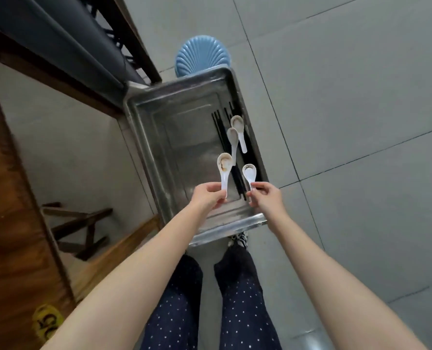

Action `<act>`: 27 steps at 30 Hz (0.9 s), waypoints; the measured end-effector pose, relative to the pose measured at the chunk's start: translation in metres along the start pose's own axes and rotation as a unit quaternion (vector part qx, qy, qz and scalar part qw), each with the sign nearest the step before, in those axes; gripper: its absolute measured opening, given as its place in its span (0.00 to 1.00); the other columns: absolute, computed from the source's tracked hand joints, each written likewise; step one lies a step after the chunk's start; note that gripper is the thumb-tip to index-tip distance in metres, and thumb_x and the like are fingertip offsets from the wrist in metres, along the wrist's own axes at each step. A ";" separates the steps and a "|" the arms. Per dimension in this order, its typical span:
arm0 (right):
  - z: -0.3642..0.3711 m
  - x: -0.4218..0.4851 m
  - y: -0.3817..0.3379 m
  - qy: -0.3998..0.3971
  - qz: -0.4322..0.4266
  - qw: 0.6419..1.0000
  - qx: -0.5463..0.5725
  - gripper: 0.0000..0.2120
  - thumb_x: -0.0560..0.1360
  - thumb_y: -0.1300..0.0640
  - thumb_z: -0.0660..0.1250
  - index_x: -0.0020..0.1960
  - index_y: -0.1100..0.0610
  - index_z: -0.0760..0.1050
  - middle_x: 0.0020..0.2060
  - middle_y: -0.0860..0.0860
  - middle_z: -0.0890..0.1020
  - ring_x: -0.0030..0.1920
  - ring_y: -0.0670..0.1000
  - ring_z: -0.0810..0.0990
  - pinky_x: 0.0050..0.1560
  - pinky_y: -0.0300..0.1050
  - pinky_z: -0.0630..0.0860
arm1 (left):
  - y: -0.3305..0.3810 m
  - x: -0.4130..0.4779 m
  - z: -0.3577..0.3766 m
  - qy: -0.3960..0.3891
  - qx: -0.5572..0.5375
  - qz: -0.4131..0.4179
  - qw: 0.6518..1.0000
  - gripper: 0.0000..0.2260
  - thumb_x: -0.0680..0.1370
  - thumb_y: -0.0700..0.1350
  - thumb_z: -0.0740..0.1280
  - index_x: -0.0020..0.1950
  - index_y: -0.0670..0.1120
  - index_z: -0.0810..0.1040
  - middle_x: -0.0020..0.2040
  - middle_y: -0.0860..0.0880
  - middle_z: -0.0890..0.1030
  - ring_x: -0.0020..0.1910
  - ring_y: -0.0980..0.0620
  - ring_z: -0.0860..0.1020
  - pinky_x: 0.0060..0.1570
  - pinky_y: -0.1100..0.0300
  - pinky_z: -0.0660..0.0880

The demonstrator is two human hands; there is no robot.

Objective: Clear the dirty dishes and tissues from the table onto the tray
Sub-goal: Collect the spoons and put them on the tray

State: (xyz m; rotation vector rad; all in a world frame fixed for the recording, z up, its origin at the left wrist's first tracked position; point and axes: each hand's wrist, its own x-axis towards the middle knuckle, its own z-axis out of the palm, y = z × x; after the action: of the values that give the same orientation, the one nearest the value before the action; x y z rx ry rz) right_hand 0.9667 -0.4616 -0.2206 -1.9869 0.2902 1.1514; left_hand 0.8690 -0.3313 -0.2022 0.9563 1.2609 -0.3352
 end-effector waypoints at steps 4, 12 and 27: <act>0.000 0.041 0.010 -0.013 -0.016 0.999 -0.039 0.08 0.78 0.66 0.61 0.53 0.60 0.76 0.37 0.52 0.82 0.33 0.47 0.78 0.31 0.33 0.75 | -0.013 0.038 0.024 0.012 -0.015 -0.013 1.000 0.10 0.76 0.31 0.65 0.49 0.43 0.81 0.37 0.48 0.80 0.34 0.53 0.77 0.38 0.63 0.74; -0.014 0.064 0.023 -0.025 -0.032 0.996 -0.083 0.08 0.77 0.63 0.63 0.51 0.55 0.78 0.43 0.53 0.83 0.44 0.54 0.83 0.47 0.46 0.80 | -0.020 0.075 0.058 0.032 -0.026 -0.026 0.999 0.12 0.76 0.33 0.66 0.60 0.36 0.77 0.41 0.43 0.80 0.31 0.54 0.77 0.44 0.58 0.77; -0.066 0.020 0.016 -0.014 0.008 0.999 -0.047 0.09 0.78 0.65 0.61 0.49 0.54 0.77 0.44 0.54 0.82 0.36 0.49 0.80 0.36 0.38 0.75 | -0.017 0.041 0.062 0.032 0.074 -0.046 0.996 0.17 0.76 0.37 0.68 0.65 0.39 0.74 0.60 0.40 0.78 0.38 0.52 0.80 0.45 0.61 0.78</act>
State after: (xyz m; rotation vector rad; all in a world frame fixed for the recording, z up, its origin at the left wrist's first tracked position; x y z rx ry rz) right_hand 1.0107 -0.5171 -0.2281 -2.0522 0.2406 1.2214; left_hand 0.9108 -0.3775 -0.2464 1.0424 1.3552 -0.4792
